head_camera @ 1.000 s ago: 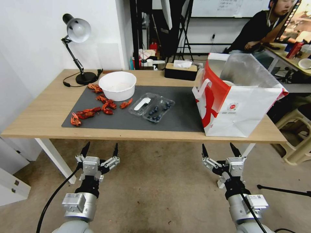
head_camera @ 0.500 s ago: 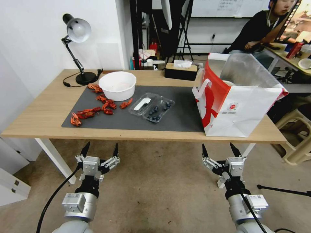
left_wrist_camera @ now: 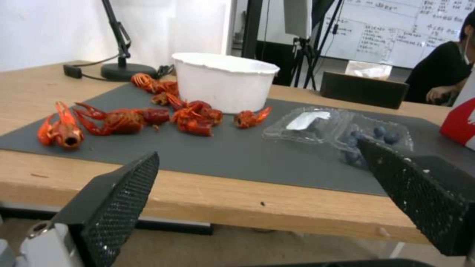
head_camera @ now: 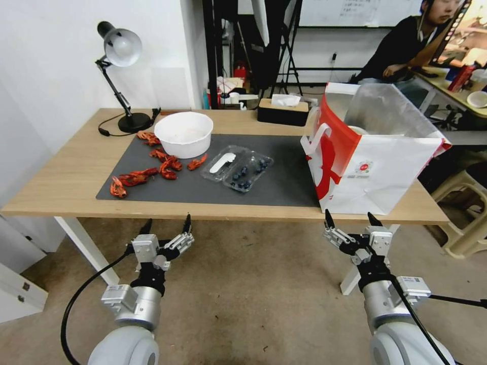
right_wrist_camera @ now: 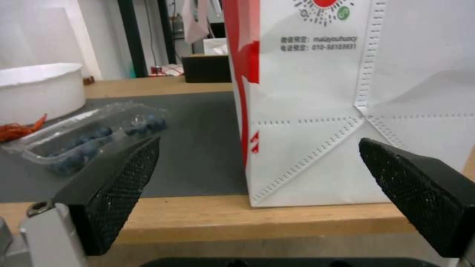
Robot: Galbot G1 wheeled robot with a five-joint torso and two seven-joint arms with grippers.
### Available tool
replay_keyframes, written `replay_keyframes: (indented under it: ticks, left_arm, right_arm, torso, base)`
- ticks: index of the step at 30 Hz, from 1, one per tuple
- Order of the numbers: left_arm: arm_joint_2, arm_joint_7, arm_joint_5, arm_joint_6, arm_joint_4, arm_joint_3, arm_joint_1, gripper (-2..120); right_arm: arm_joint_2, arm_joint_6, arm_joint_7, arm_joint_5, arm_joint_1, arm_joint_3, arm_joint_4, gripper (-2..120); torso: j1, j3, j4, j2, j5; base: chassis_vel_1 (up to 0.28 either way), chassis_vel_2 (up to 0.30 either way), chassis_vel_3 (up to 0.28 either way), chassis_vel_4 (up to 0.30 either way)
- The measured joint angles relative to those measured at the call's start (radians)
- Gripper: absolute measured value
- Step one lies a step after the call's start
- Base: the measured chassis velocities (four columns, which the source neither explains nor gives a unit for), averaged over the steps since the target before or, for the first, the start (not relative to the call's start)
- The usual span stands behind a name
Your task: Close the takeout container lid, then place the container into the takeout bag.
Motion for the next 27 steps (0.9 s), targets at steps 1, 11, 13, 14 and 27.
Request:
replay_keyframes:
  ticks: [1, 11, 13, 14, 27]
  left_arm:
    - [0.001, 0.003, 0.0, -0.004, 0.001, -0.005, 0.0, 100]
    - [0.011, 0.013, -0.008, -0.011, 0.01, -0.024, -0.013, 100]
    - [0.009, 0.014, -0.008, -0.011, 0.012, -0.028, -0.016, 100]
    - [0.005, 0.014, -0.008, -0.01, 0.013, -0.031, -0.017, 100]
    - [-0.022, 0.014, 0.005, -0.01, 0.014, -0.042, -0.014, 100]
  right_arm:
    - [-0.005, 0.001, 0.002, 0.007, 0.005, -0.005, -0.001, 100]
    - [-0.084, -0.035, 0.07, 0.146, 0.115, -0.075, -0.013, 100]
    - [-0.112, -0.061, 0.098, 0.193, 0.152, -0.105, -0.018, 100]
    - [-0.133, -0.079, 0.127, 0.219, 0.182, -0.139, -0.03, 100]
    - [-0.205, -0.167, 0.345, 0.326, 0.434, -0.384, -0.211, 100]
  torso:
    - [0.0, 0.0, -0.0001, 0.0, -0.0001]
    - [0.0, 0.0, 0.0001, 0.0, 0.0001]
    - [0.0, 0.0, 0.0001, 0.0, 0.0]
    - [0.0, 0.0, 0.0, 0.0, 0.0]
    - [0.0, 0.0, 0.0, 0.0, 0.0]
  base:
    - [0.0, 0.0, 0.0, 0.0]
    - [0.0, 0.0, 0.0, 0.0]
    - [0.0, 0.0, 0.0, 0.0]
    - [0.0, 0.0, 0.0, 0.0]
    - [0.0, 0.0, 0.0, 0.0]
